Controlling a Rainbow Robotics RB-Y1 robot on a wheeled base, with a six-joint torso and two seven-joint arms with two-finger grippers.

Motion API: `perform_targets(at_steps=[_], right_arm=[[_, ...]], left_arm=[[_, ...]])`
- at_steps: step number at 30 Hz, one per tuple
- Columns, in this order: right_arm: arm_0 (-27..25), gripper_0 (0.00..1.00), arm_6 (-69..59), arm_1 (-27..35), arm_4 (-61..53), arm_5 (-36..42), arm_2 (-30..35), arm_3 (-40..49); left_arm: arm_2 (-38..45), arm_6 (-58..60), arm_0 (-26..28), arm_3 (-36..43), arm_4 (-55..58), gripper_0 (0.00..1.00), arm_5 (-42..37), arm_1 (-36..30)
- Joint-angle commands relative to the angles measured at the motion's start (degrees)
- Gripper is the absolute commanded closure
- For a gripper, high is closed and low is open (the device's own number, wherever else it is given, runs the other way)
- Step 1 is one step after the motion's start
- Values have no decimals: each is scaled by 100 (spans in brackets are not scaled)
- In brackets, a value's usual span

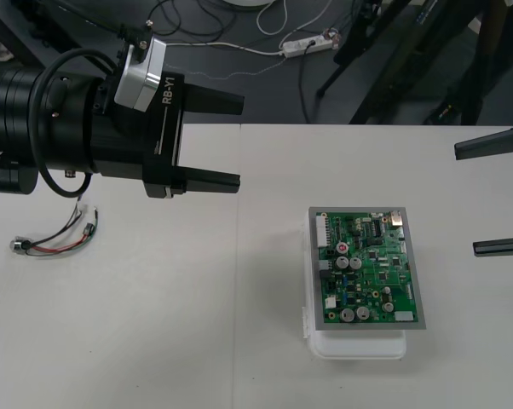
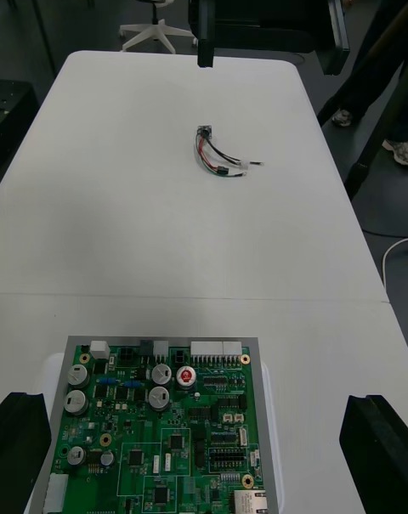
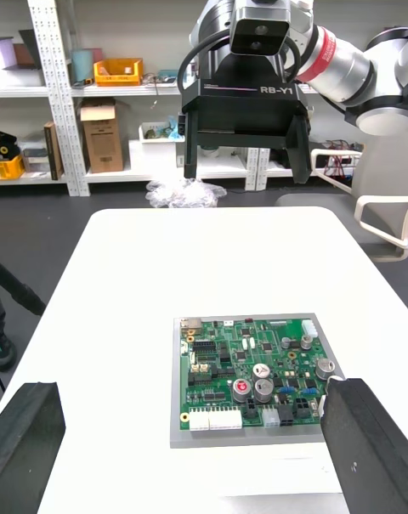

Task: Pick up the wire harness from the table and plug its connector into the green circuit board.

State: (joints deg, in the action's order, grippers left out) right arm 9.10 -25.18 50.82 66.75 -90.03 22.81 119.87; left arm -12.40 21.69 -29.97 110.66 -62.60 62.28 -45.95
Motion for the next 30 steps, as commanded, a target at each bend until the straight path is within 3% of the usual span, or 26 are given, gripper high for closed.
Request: perform_targets(at_steps=[1, 30], right_arm=[[57, 0, -13, -19, 22, 3, -58, 28], [57, 0, -13, -19, 22, 3, -58, 28]], left_arm=[[167, 142, 35, 123, -24, 11, -93, 69], [167, 142, 35, 123, -24, 11, -93, 69]])
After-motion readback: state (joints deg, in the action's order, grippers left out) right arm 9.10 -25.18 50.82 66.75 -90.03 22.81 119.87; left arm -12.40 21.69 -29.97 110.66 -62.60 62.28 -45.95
